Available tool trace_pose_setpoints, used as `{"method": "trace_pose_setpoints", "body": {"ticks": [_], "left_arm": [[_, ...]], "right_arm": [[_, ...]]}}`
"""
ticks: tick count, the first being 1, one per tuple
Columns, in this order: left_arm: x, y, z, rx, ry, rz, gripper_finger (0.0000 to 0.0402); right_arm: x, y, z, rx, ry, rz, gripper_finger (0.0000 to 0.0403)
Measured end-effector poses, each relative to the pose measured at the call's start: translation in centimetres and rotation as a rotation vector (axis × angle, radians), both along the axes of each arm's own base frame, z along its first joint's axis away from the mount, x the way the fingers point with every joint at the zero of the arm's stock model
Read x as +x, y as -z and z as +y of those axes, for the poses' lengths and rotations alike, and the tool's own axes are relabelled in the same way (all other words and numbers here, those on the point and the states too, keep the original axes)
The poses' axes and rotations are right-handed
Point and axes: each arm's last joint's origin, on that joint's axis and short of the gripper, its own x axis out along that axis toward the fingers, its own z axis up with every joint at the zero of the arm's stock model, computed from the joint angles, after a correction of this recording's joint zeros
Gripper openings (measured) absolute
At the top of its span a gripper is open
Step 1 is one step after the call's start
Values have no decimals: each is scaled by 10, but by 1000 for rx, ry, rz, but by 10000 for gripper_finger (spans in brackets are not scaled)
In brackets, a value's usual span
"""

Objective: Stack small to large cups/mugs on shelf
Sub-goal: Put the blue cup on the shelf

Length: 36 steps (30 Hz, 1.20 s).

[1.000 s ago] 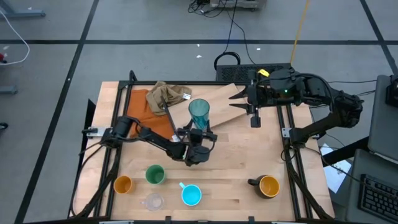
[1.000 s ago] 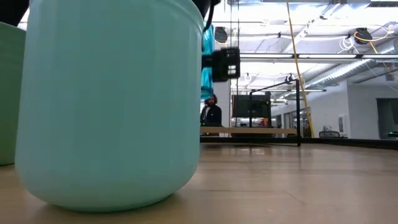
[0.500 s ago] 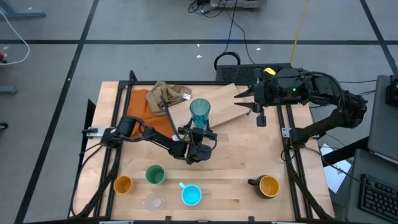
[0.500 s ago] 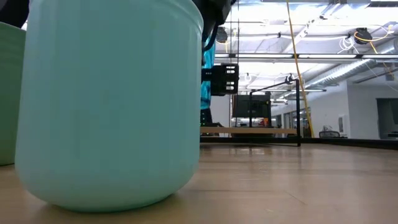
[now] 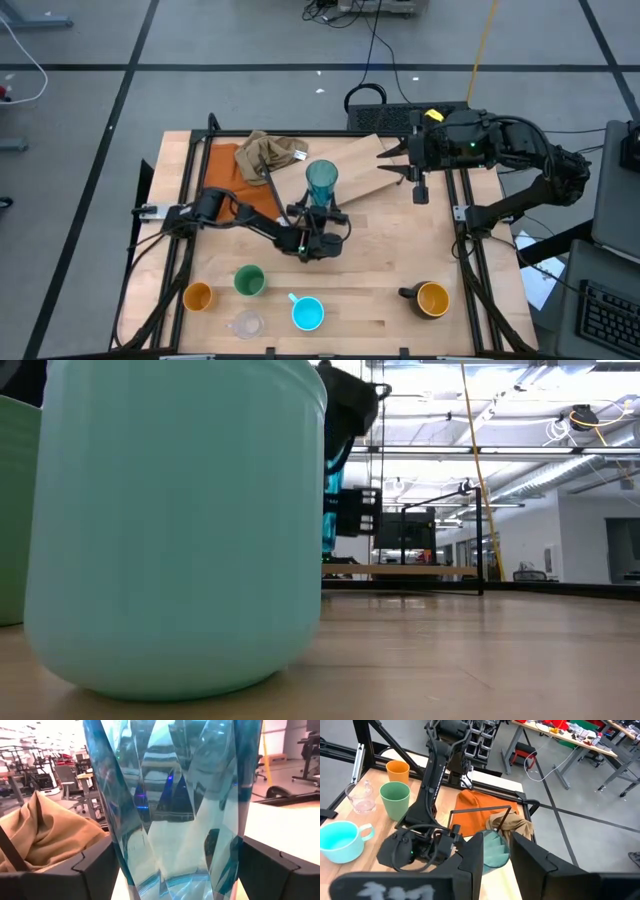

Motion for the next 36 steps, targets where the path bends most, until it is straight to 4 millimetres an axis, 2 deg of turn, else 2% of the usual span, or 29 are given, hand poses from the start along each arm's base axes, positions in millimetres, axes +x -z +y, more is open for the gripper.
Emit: {"method": "trace_pose_setpoints", "body": {"ticks": [11, 20, 26, 33, 36], "left_arm": [[0, 4, 4, -3, -9, -19, 328], [-1, 18, 5, -4, -11, -22, 328], [0, 17, 6, -9, -7, -30, 338], [1, 17, 6, -27, 19, -25, 331], [1, 17, 6, -29, 23, -25, 347]], "right_arm": [[0, 1, 0, 0, 0, 7, 86], [-1, 1, 0, 0, -1, 15, 86], [-1, 1, 0, -1, -2, 14, 86], [-1, 1, 0, -2, -2, 14, 86], [-1, 1, 0, -2, -2, 15, 86]]}}
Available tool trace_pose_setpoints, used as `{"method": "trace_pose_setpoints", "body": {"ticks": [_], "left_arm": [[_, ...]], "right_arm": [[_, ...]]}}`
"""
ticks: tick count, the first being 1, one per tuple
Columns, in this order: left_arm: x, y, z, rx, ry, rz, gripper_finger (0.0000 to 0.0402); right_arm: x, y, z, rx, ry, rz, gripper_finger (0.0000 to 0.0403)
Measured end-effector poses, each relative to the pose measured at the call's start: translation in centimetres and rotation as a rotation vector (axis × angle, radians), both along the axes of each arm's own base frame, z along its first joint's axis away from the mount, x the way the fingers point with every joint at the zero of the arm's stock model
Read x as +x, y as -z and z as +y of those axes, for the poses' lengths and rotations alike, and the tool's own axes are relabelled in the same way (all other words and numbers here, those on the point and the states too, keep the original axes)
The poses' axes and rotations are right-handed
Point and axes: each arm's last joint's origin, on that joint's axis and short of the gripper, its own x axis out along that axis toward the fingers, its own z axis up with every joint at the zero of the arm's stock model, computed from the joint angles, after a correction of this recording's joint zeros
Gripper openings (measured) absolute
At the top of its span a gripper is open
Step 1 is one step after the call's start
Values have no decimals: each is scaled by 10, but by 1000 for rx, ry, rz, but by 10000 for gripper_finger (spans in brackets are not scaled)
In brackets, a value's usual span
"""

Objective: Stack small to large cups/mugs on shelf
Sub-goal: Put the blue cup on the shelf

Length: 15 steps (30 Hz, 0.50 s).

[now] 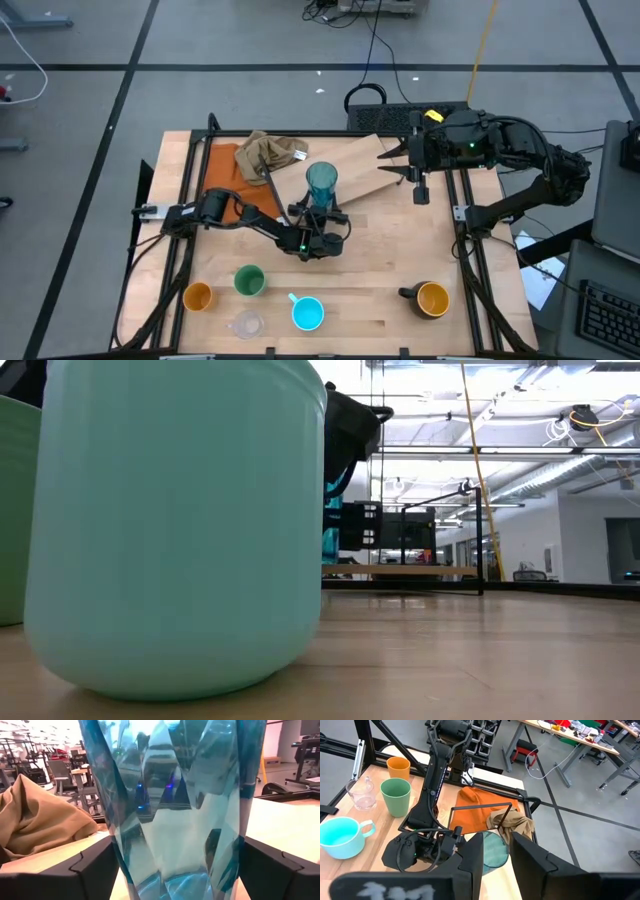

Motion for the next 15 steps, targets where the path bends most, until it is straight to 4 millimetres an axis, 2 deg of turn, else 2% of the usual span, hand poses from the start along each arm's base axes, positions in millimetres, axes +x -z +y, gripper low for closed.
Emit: {"method": "trace_pose_setpoints", "body": {"ticks": [4, 15], "left_arm": [[1, 0, 2, -12, 16, 5, 367], [2, 0, 5, -23, 30, 18, 373]], "right_arm": [[0, 0, 0, 0, 0, 3, 86], [0, 0, 0, -10, -4, 6, 86]]}}
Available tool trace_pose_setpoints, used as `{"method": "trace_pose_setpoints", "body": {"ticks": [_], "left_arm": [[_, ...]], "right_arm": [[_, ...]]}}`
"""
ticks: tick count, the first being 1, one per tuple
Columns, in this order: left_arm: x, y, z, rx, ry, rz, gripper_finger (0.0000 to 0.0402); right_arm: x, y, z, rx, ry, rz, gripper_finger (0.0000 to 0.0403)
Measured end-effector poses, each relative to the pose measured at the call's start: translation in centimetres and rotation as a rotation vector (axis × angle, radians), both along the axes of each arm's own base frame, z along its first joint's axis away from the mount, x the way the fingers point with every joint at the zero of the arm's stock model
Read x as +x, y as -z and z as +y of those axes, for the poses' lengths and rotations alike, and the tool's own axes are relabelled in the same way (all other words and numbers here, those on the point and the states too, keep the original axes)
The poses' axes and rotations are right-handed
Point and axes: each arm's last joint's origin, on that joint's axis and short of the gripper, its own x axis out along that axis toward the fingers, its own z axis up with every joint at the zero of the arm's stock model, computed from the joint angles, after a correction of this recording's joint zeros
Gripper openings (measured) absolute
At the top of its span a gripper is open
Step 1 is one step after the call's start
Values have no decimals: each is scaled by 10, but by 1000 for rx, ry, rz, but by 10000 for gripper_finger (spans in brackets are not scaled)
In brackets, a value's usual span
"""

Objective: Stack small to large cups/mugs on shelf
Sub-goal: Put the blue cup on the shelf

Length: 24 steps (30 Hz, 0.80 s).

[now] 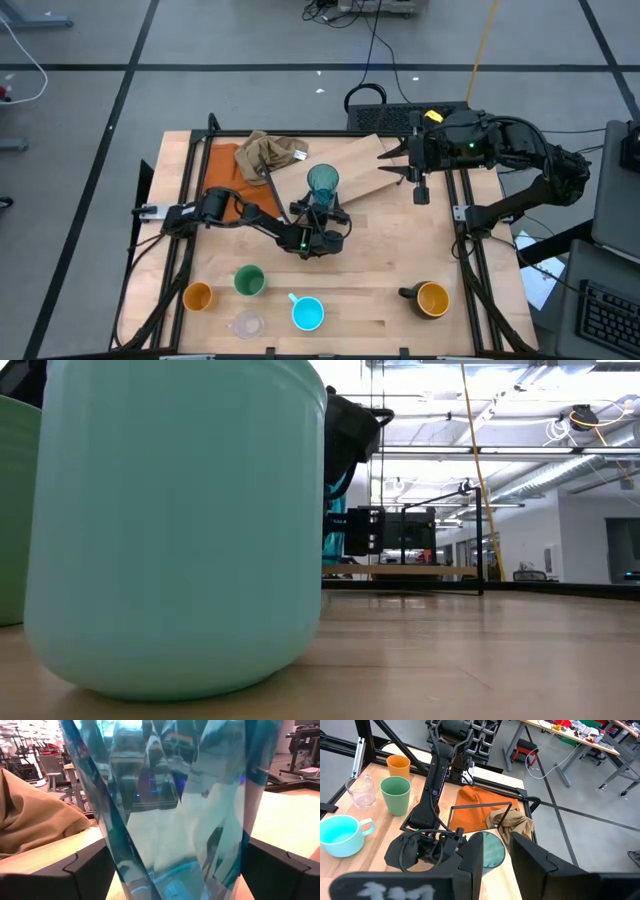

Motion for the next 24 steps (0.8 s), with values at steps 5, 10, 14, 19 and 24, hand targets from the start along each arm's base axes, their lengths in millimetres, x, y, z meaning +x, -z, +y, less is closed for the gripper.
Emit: {"method": "trace_pose_setpoints", "body": {"ticks": [5, 10, 14, 19, 24], "left_arm": [[0, -1, -4, 0, 8, -6, 373], [0, -3, -13, 22, 7, 16, 374], [-1, -4, -15, 34, -6, 18, 374], [0, -4, -10, 40, -13, 53, 374], [1, -4, -7, 28, 6, 62, 374]], "right_arm": [[0, 0, 0, -4, -2, 0, 86], [0, 0, 0, -8, -4, 0, 86], [0, 0, 0, -8, -4, 0, 86], [0, 0, 0, -8, -4, 0, 86], [0, 0, 0, -11, -5, 1, 86]]}}
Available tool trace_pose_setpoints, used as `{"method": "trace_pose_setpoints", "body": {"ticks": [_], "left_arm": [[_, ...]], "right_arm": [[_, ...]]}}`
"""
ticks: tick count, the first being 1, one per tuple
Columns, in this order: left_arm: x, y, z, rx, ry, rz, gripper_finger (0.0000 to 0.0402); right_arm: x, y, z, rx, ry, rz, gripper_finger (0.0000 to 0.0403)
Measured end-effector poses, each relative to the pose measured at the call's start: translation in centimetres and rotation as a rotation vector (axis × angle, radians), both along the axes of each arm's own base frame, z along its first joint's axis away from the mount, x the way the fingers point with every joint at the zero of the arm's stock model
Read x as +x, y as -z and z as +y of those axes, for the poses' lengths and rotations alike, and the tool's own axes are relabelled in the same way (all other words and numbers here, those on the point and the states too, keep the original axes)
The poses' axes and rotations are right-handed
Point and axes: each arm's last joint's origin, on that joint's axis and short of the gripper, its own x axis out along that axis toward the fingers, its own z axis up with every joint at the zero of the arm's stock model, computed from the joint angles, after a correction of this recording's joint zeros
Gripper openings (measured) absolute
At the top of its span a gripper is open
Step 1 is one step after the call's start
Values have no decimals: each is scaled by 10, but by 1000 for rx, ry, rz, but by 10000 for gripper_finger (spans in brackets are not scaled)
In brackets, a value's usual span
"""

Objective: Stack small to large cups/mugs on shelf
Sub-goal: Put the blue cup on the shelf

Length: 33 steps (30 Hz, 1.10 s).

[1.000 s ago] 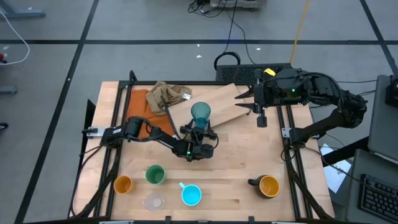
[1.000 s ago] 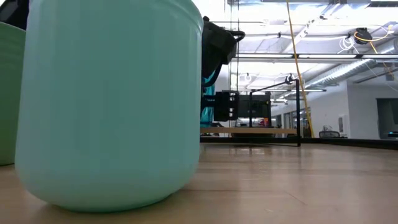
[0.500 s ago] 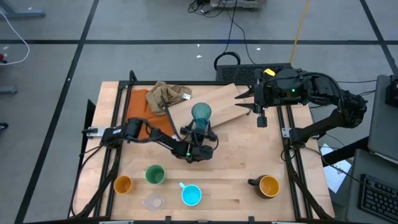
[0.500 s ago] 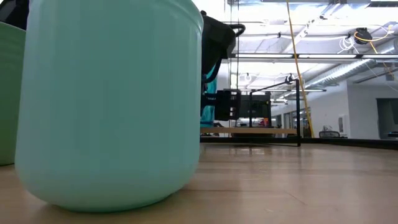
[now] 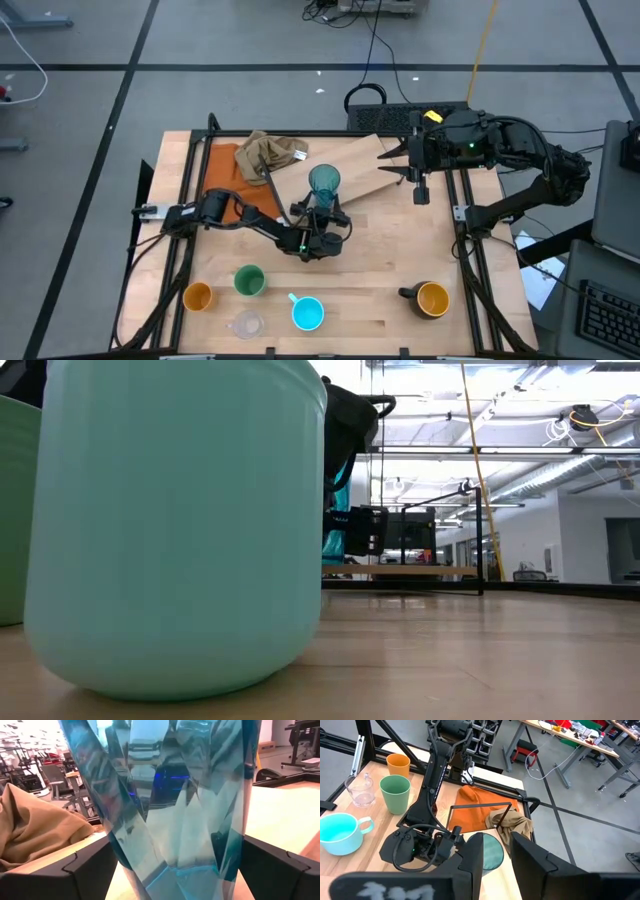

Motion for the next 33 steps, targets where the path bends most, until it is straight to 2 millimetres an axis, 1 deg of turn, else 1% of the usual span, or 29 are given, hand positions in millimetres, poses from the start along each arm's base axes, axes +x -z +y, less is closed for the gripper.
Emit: {"method": "trace_pose_setpoints", "body": {"ticks": [5, 8, 14, 18, 21, 27, 33], "left_arm": [[0, 0, 0, 0, 0, 5, 374], [1, -1, 0, -5, 1, -24, 374], [2, -3, -2, 6, 18, 33, 374], [3, -4, -2, -7, 32, 0, 374], [3, -9, -2, -8, 28, -15, 375], [3, -14, -3, 15, -7, -11, 397], [3, -16, -6, 20, -13, -13, 398]], "right_arm": [[0, 0, 0, 0, 0, 0, 86], [0, 0, 0, -3, -1, 1, 86], [0, 0, 0, -4, -2, 0, 86], [0, 0, 0, -4, -2, 1, 86], [0, 0, 0, -4, -2, 1, 86], [0, 0, 0, -4, -2, 2, 86], [0, 0, 0, -7, -3, 2, 86]]}}
